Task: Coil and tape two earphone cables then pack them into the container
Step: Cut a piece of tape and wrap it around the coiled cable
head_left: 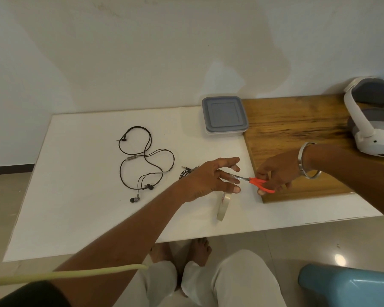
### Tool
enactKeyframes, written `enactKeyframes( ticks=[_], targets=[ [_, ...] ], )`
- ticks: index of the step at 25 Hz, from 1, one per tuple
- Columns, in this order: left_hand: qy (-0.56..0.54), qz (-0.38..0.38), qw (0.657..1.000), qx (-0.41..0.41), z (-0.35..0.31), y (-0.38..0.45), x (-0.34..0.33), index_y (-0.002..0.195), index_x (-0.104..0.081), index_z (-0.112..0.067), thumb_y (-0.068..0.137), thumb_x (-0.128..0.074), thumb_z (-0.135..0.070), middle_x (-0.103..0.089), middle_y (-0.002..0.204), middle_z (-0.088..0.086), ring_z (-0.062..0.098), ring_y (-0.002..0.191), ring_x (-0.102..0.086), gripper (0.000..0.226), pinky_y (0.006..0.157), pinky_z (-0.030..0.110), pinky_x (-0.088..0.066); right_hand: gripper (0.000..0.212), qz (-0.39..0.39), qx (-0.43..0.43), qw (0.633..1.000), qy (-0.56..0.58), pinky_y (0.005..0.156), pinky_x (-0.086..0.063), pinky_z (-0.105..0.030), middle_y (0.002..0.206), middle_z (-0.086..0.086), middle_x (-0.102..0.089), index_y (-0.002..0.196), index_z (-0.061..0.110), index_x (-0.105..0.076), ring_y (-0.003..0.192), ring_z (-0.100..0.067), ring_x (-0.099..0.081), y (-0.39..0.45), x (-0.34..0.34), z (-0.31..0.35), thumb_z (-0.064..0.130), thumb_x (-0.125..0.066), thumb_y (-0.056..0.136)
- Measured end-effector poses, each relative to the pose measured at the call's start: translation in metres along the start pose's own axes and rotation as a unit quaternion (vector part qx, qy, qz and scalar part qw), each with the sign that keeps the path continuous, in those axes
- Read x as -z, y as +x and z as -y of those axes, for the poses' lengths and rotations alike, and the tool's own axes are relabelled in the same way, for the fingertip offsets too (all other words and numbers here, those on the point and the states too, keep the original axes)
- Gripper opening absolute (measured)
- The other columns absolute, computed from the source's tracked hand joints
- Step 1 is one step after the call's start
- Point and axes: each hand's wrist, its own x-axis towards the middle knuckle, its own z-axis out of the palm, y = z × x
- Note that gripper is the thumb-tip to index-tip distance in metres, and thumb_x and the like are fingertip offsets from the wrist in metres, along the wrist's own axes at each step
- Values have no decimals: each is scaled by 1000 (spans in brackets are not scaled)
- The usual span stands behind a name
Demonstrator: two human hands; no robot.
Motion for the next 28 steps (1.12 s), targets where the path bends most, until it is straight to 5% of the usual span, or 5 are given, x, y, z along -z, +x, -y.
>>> enactKeyframes(
  ticks=[7, 11, 16, 23, 28],
  targets=[
    [11, -10, 1000, 0, -1, -1, -2, 144, -43, -17, 76, -76, 6, -56, 121, -3, 10, 97, -67, 79, 78, 19, -56, 42, 5, 59, 993, -100, 50, -35, -7, 64, 5, -29, 61, 20, -35, 56, -4, -27, 6, 3, -3, 0, -26, 98],
    [16, -12, 1000, 0, -3, -2, -2, 144, -43, -17, 76, -75, 6, -56, 122, -3, 11, 99, -67, 79, 81, 20, -56, 39, -9, 42, 999, -28, 53, -36, -13, 61, 3, -34, 60, 21, -32, 52, -4, -31, 17, -9, -11, 9, -39, 97],
    [9, -17, 1000, -5, -4, -4, -3, 145, -41, -17, 76, -75, 7, -55, 125, -2, 16, 102, -65, 80, 92, 32, -56, 46, -70, 113, 990, -43, 59, -43, -23, 63, 1, -57, 76, 14, -62, 55, -11, -50, 68, -18, -39, 60, -60, 75],
    [9, -17, 1000, -10, -7, -8, -2, 149, -35, -22, 77, -76, 3, -51, 136, -4, 18, 104, -65, 86, 98, 35, -53, 35, -127, 128, 983, -25, 66, -50, -31, 63, 5, -63, 73, 26, -65, 56, -10, -54, 95, -23, -70, 60, -58, 78],
    [10, -20, 1000, -8, -4, -11, -1, 150, -31, -26, 78, -77, -3, -47, 141, -13, 15, 105, -66, 89, 97, 29, -51, 42, -216, 86, 972, -24, 64, -46, -30, 70, 1, -65, 76, 19, -67, 61, -16, -52, 115, -35, -70, 54, -47, 87]
  ],
)
